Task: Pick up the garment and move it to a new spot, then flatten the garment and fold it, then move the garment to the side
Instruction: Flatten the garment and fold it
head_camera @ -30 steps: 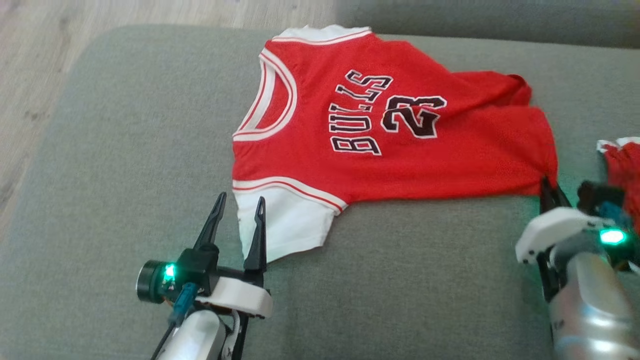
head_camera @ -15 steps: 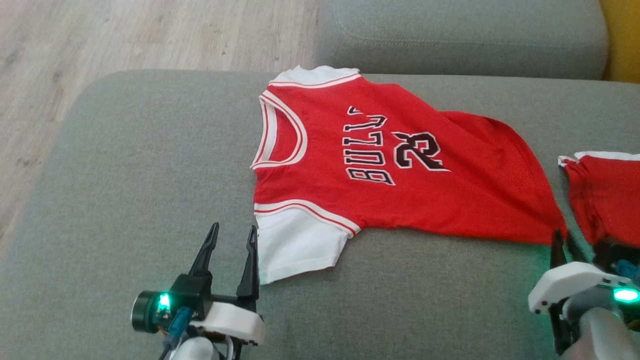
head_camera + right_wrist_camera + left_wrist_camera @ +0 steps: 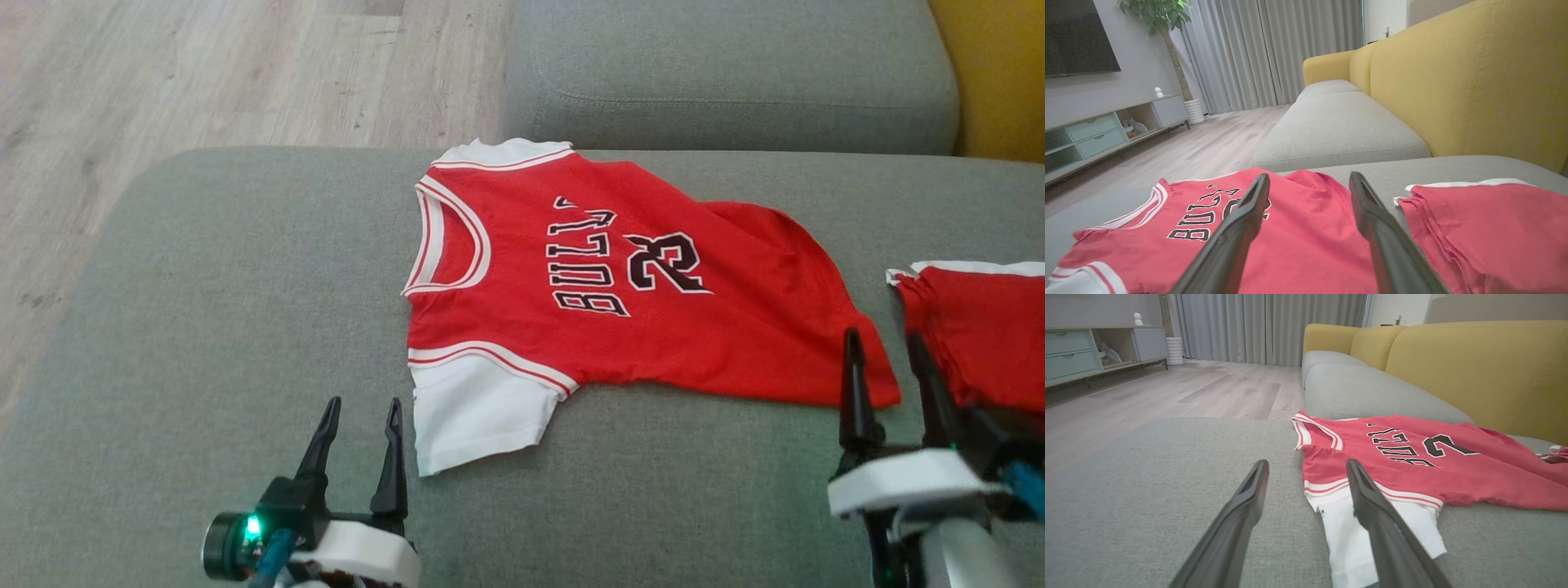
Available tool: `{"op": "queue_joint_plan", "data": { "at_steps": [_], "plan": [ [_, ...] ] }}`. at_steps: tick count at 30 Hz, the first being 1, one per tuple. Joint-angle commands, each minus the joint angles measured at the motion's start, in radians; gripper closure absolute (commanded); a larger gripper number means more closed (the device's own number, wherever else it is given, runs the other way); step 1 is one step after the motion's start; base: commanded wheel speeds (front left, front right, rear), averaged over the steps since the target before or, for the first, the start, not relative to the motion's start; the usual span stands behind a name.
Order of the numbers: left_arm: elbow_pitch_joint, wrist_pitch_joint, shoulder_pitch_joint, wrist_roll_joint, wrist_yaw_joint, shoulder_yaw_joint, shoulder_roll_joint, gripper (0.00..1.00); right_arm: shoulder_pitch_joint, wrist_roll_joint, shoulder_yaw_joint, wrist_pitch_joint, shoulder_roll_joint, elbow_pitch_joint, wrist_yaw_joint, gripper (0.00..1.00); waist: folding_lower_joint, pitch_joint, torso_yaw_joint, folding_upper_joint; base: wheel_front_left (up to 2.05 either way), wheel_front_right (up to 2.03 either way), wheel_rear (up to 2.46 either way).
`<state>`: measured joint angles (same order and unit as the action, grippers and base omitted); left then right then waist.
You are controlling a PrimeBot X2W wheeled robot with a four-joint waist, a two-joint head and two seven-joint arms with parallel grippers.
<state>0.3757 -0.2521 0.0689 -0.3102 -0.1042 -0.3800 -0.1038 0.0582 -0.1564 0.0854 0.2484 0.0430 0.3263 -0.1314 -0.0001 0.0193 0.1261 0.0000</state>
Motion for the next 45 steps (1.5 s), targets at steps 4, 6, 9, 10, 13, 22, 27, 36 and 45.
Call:
{"op": "queue_joint_plan", "data": {
  "at_steps": [4,6,9,10,13,22,27,36,45],
  "plan": [
    [-0.025,-0.010,0.021,-0.013,0.004,0.043,0.001,0.00,-0.039,-0.013,-0.048,0.013,0.007,-0.109,0.001,0.00,0.0001,-0.005,-0.010,0.0000,0.00,0.00,0.00],
    [-0.019,-0.010,0.023,-0.018,0.007,0.041,0.002,0.00,-0.052,-0.013,-0.051,0.013,0.007,-0.124,0.001,0.00,0.0001,-0.010,-0.016,0.0000,0.00,0.00,0.00],
    [-0.005,0.000,0.029,-0.029,0.014,0.037,0.005,0.00,-0.052,-0.009,-0.051,0.013,0.007,-0.134,0.001,0.00,0.0001,-0.020,-0.025,0.0000,0.00,0.00,0.00],
    [0.001,0.005,0.032,-0.031,0.016,0.036,0.005,0.00,-0.048,-0.009,-0.048,0.013,0.007,-0.136,0.001,0.00,0.0001,-0.026,-0.029,0.0000,0.00,0.00,0.00],
    [0.028,0.025,0.045,-0.038,0.019,0.031,0.007,0.00,-0.034,-0.015,-0.045,0.013,0.007,-0.140,0.001,0.00,0.0001,-0.042,-0.038,0.0000,0.00,0.00,0.00],
    [0.129,0.128,0.097,-0.045,0.019,0.005,0.011,0.00,-0.013,-0.013,-0.059,0.013,0.007,-0.146,0.001,0.00,0.0001,-0.098,-0.068,0.0000,0.00,0.00,0.00],
    [0.189,0.198,0.113,-0.057,0.022,-0.012,0.016,0.00,-0.004,-0.010,-0.052,0.013,0.007,-0.145,0.001,0.00,0.0001,-0.116,-0.076,0.0000,0.00,0.00,0.00],
    [0.200,0.223,0.126,-0.073,0.098,-0.065,0.023,1.00,0.005,-0.005,-0.028,0.013,0.007,-0.128,0.001,0.00,0.0001,-0.117,-0.062,0.0000,0.00,0.00,0.00],
    [0.123,0.090,0.133,-0.093,0.070,-0.015,0.018,1.00,0.012,0.019,0.001,0.013,0.007,-0.042,0.001,0.00,0.0001,-0.085,-0.035,0.0000,0.00,0.00,0.00]
  ]
}}
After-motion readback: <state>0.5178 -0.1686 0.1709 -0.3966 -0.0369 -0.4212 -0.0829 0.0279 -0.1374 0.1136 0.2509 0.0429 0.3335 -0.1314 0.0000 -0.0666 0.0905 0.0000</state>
